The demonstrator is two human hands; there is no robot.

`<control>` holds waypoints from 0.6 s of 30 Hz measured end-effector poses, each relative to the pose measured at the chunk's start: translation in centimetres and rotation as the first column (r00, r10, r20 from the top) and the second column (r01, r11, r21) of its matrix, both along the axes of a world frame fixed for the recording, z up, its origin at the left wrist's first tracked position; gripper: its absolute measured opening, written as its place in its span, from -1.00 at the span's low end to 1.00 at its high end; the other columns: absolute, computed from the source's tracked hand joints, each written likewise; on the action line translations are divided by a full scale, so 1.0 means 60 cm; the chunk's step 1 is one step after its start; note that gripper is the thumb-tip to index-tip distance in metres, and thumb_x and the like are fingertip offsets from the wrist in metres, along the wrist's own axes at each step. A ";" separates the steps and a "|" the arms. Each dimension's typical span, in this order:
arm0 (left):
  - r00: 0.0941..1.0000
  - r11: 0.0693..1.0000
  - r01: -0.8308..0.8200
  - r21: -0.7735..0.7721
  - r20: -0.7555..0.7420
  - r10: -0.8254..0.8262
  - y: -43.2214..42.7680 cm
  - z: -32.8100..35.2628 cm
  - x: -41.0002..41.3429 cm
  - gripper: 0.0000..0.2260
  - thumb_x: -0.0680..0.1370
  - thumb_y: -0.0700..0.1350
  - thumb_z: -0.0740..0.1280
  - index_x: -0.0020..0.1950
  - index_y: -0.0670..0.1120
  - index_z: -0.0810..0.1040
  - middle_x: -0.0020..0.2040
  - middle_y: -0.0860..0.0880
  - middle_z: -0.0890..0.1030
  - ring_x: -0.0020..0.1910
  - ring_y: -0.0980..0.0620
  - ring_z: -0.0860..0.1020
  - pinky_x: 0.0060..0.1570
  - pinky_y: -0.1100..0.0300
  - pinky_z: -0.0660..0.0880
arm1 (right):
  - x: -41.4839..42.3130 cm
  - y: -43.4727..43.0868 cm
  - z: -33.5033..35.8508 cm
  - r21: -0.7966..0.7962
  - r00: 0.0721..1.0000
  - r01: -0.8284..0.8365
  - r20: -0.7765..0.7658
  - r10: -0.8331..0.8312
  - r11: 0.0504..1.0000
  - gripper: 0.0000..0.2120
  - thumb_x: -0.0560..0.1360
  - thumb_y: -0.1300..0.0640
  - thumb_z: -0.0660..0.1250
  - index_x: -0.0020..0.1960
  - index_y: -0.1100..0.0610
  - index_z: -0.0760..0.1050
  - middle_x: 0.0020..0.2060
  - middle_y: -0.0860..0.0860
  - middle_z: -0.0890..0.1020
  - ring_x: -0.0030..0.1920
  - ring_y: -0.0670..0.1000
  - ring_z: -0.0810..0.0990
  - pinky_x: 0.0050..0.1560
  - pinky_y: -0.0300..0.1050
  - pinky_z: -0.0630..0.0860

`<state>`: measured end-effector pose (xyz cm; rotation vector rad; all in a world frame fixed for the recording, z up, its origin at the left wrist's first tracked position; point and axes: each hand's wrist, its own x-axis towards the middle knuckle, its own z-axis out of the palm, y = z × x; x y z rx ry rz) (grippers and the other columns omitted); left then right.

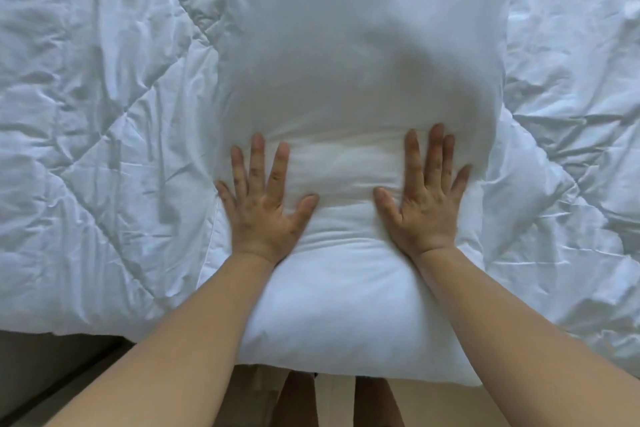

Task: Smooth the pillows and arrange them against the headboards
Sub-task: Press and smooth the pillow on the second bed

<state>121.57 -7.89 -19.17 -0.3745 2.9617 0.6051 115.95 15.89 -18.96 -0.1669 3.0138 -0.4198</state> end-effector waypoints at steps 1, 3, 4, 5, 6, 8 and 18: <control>1.000 1.000 -0.005 -0.009 0.001 0.005 0.000 -0.007 -0.003 -0.23 0.50 0.39 0.11 0.62 0.16 -0.06 0.66 -0.06 -0.03 0.62 -0.21 -0.11 0.39 -0.49 -0.04 | -0.004 -0.001 -0.006 -0.006 1.000 -0.005 0.004 0.005 1.000 -0.11 0.45 -0.38 0.09 0.64 -0.07 -0.16 0.64 0.09 -0.09 0.63 0.13 -0.12 0.51 0.44 -0.06; 1.000 1.000 -0.005 -0.026 0.022 0.006 -0.002 -0.021 -0.016 -0.23 0.50 0.40 0.08 0.62 0.16 -0.08 0.66 -0.06 -0.05 0.62 -0.22 -0.12 0.39 -0.49 -0.05 | -0.016 -0.006 -0.018 -0.005 1.000 -0.022 0.017 0.022 1.000 -0.08 0.45 -0.37 0.10 0.64 -0.06 -0.22 0.64 0.09 -0.11 0.63 0.13 -0.12 0.52 0.43 -0.10; 0.999 1.000 -0.002 -0.031 0.044 0.003 -0.002 -0.025 -0.020 -0.23 0.50 0.41 0.06 0.62 0.16 -0.11 0.66 -0.05 -0.07 0.62 -0.21 -0.13 0.40 -0.49 -0.07 | -0.019 -0.007 -0.021 0.005 0.999 -0.031 0.032 0.031 0.999 -0.07 0.45 -0.37 0.10 0.64 -0.05 -0.24 0.64 0.07 -0.14 0.63 0.12 -0.13 0.52 0.41 -0.12; 0.998 0.999 -0.002 -0.032 0.062 0.004 -0.002 -0.026 -0.023 -0.23 0.50 0.41 0.04 0.62 0.17 -0.13 0.65 -0.03 -0.11 0.62 -0.20 -0.16 0.40 -0.49 -0.08 | -0.021 -0.009 -0.021 0.013 0.998 -0.038 0.047 0.038 0.999 -0.07 0.45 -0.37 0.08 0.64 -0.03 -0.24 0.63 0.04 -0.17 0.63 0.11 -0.15 0.53 0.41 -0.13; 0.997 0.999 -0.006 -0.035 0.073 0.008 -0.001 -0.024 -0.026 -0.24 0.50 0.41 0.02 0.61 0.17 -0.16 0.65 -0.01 -0.14 0.62 -0.18 -0.18 0.41 -0.49 -0.09 | -0.024 -0.010 -0.018 0.016 0.998 -0.043 0.054 0.042 0.999 -0.07 0.46 -0.37 0.07 0.64 0.00 -0.24 0.62 0.02 -0.20 0.63 0.10 -0.16 0.53 0.41 -0.13; 0.996 1.000 -0.014 -0.006 0.085 0.015 -0.001 -0.010 -0.028 -0.25 0.50 0.41 0.00 0.60 0.20 -0.18 0.65 0.04 -0.20 0.61 -0.12 -0.23 0.42 -0.47 -0.10 | -0.030 -0.013 -0.002 0.010 0.996 -0.049 0.072 0.048 0.999 -0.09 0.48 -0.37 0.04 0.65 0.04 -0.21 0.63 0.03 -0.20 0.63 0.09 -0.17 0.52 0.42 -0.11; 0.985 0.983 0.074 0.168 -0.167 -0.045 0.039 0.130 -0.116 -0.46 0.56 -0.06 0.13 0.55 -0.12 0.33 0.59 -0.06 0.25 0.60 -0.07 0.15 0.47 -0.34 0.10 | -0.104 -0.039 0.131 0.018 0.956 -0.247 -0.159 0.247 0.969 -0.32 0.59 -0.15 0.08 0.63 0.11 0.10 0.63 0.05 0.08 0.63 0.12 0.00 0.51 0.44 -0.07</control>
